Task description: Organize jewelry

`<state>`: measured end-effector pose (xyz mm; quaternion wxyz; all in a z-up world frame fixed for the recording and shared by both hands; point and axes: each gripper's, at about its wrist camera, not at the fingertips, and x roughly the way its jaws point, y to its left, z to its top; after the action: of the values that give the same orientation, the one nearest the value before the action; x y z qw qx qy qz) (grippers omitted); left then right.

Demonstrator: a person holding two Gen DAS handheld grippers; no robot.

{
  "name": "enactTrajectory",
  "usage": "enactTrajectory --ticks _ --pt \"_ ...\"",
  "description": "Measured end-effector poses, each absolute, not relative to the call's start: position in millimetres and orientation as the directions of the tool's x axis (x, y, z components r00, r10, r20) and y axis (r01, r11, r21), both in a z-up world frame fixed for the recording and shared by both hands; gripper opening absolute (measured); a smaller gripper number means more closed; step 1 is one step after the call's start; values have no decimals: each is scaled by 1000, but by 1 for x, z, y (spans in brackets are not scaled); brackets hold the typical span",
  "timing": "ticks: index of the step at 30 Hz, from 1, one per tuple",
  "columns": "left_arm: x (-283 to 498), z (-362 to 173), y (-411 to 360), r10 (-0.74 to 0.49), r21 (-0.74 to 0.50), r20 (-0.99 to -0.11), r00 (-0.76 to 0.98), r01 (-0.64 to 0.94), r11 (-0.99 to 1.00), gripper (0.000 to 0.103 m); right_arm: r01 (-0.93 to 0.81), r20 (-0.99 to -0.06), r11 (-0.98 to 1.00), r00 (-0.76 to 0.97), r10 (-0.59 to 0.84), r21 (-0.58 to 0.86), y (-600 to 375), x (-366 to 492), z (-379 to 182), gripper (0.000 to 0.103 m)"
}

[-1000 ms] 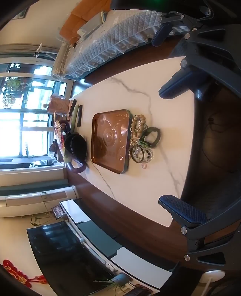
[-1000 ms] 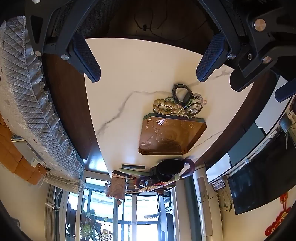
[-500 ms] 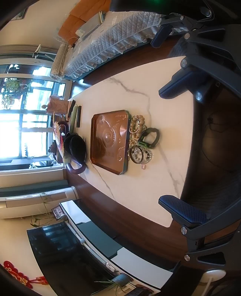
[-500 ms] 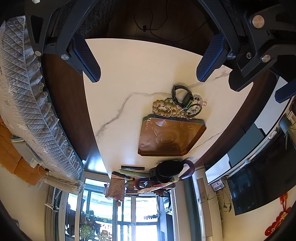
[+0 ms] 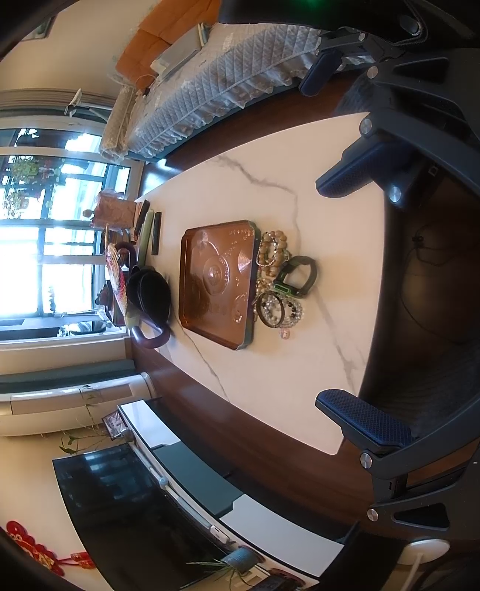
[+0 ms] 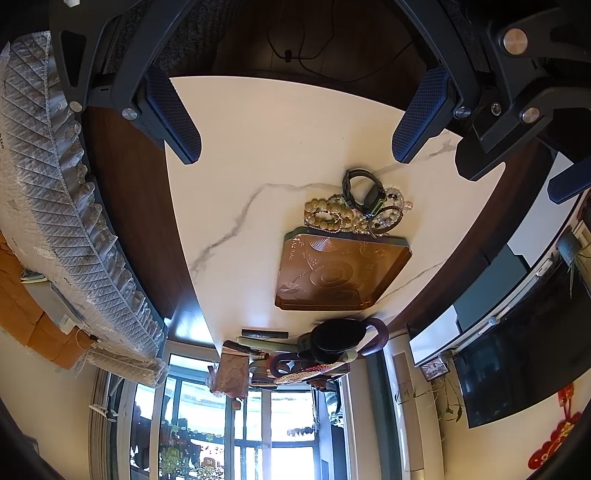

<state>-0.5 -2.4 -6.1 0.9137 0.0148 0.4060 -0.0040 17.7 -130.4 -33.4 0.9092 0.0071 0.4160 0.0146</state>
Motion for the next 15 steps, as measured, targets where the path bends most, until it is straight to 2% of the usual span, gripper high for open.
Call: enactTrajectory --ticks 15 --pt "-2 -8 -4 3 20 -745 667 18 1000 103 -20 -755 999 654 34 27 -130 17 -34 103"
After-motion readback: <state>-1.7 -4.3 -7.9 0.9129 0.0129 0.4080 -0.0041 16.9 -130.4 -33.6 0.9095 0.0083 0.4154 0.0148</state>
